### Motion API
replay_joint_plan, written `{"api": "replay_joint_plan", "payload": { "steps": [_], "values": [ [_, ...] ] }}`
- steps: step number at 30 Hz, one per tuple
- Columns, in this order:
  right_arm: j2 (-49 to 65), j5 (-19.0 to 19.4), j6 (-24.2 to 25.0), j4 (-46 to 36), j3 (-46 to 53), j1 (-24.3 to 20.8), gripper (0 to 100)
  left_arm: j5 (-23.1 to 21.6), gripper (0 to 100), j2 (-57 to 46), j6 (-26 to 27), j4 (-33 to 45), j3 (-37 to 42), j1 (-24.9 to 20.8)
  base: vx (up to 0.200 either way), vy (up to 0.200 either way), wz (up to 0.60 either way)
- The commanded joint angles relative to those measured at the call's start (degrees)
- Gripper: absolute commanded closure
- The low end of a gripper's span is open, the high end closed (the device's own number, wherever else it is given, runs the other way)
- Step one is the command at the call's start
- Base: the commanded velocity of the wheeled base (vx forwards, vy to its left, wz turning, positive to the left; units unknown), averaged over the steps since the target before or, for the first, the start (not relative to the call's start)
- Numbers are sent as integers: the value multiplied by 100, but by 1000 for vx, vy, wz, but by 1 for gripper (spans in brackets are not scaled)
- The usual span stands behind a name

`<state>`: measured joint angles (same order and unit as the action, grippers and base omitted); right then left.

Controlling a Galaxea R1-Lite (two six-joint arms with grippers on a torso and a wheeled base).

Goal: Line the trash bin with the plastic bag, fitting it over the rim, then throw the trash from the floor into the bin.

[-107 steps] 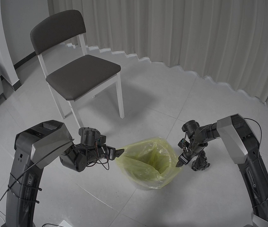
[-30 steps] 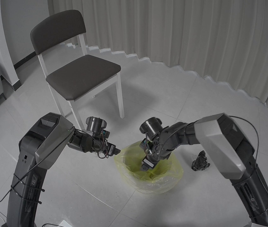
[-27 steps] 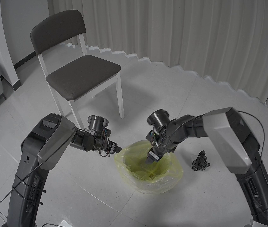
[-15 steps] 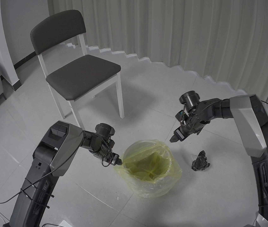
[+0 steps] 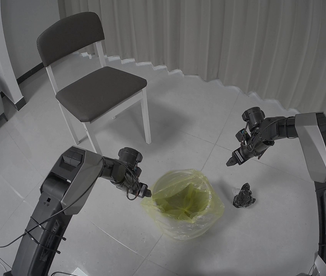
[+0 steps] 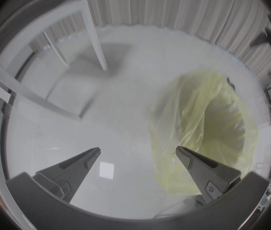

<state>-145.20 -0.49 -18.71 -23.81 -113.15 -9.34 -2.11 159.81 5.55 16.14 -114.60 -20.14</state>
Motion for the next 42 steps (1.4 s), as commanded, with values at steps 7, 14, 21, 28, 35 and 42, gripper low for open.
{"api": "replay_joint_plan", "payload": {
  "steps": [7, 14, 21, 28, 35, 42],
  "values": [
    [-377, -30, -18, 8, -14, 196, 0, -246, 0, -1435, -27, -173, 1, 247, 0, 0, 0],
    [-1089, -48, -71, 175, -144, 565, 0, -475, 0, -2068, -19, -1632, 1538, 388, 0, 0, 0],
    [-2021, -39, 69, 676, -144, 740, 0, -642, 0, -2665, -62, -2361, 2794, 555, 0, 0, 0],
    [-2267, 110, 307, 1396, -144, 925, 0, -765, 0, -2973, -300, -3222, 3621, 687, 0, 0, 0],
    [-2205, 251, 518, 2223, -144, 1022, 0, -844, 0, -3052, -335, -3363, 3796, 766, 0, 0, 0],
    [-2372, 242, 483, 2029, -144, 1110, 0, -844, 0, -3087, -335, -3372, 3840, 757, 0, 0, 0]
  ]
}}
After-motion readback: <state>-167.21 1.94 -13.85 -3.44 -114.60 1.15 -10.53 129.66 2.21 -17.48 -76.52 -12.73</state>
